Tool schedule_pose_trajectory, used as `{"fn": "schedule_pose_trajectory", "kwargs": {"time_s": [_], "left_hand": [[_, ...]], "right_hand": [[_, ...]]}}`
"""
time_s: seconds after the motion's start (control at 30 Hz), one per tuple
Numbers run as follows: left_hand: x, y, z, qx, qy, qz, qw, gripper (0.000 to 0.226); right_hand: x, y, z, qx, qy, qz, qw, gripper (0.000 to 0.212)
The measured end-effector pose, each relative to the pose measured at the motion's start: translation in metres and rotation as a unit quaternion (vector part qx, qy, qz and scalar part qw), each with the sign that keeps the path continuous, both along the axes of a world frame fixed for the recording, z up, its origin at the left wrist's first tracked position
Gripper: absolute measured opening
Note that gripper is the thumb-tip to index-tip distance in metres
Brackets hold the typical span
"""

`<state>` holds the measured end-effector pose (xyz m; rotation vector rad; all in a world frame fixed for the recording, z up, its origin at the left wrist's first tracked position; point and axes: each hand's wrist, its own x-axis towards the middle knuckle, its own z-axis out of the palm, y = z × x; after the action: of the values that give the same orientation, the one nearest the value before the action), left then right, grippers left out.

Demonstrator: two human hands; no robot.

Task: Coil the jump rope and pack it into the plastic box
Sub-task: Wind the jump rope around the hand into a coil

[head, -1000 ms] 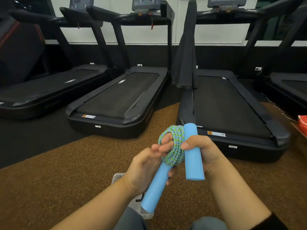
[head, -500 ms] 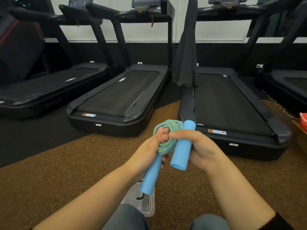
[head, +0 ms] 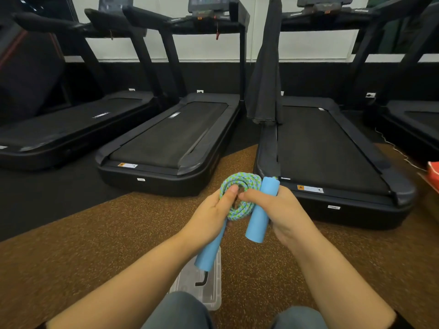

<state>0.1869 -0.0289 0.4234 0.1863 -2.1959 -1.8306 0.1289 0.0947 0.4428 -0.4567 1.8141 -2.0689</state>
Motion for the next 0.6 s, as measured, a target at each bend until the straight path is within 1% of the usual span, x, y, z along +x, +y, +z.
{"fn": "schedule_pose_trajectory", "kwargs": {"time_s": [0.1, 0.27, 0.33, 0.43, 0.53, 0.6], "left_hand": [[-0.001, 0.002, -0.002, -0.001, 0.006, -0.004, 1.0, 0.029], [0.003, 0.01, -0.003, 0.034, 0.0, -0.033, 0.999, 0.02], [0.004, 0.013, -0.004, 0.075, -0.031, -0.042, 0.996, 0.024], [0.005, 0.012, -0.005, 0.163, -0.072, -0.064, 0.982, 0.031], [0.005, 0.012, -0.009, 0.2, -0.066, -0.063, 0.976, 0.025], [0.004, 0.011, -0.011, 0.199, -0.06, -0.047, 0.977, 0.022]], "right_hand": [[0.001, -0.002, -0.003, -0.018, 0.005, -0.011, 1.0, 0.007], [-0.001, 0.002, 0.0, -0.02, -0.021, 0.062, 0.998, 0.005], [0.0, 0.002, 0.0, -0.025, -0.042, 0.089, 0.995, 0.005], [0.002, 0.001, -0.001, -0.041, -0.085, 0.127, 0.987, 0.004], [-0.001, 0.003, -0.005, -0.038, -0.099, 0.141, 0.984, 0.006], [-0.002, 0.004, -0.007, -0.038, -0.102, 0.14, 0.984, 0.007]]}}
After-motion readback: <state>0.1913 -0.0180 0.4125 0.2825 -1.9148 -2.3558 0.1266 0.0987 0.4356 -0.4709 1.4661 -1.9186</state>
